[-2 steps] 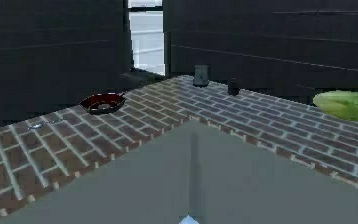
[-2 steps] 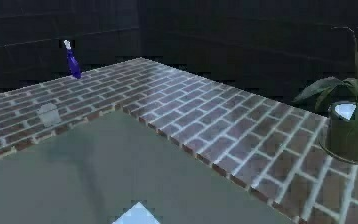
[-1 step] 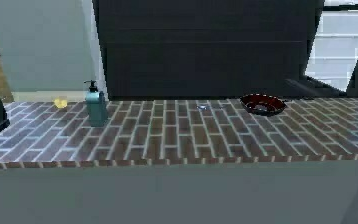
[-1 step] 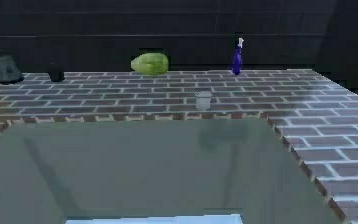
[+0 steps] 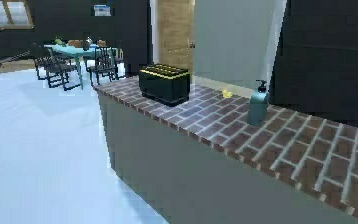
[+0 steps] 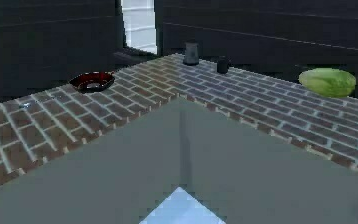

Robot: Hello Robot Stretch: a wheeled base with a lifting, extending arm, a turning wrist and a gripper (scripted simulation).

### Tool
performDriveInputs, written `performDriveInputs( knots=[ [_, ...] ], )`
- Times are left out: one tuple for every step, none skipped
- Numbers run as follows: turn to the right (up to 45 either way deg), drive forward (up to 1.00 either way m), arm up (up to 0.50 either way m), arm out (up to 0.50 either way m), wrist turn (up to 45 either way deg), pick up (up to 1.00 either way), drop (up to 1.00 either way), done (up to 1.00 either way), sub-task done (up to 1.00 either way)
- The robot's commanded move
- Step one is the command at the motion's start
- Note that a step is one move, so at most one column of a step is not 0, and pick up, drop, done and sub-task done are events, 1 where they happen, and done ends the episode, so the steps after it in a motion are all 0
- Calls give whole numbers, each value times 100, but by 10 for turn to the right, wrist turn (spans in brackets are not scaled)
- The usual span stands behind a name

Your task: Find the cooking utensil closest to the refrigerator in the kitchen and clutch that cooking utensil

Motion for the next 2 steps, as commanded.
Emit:
performDriveInputs(
  knots=[
    [-390,0,0,0,0,0,0,0,0],
    [0,100,0,0,0,0,0,0,0]
  ],
)
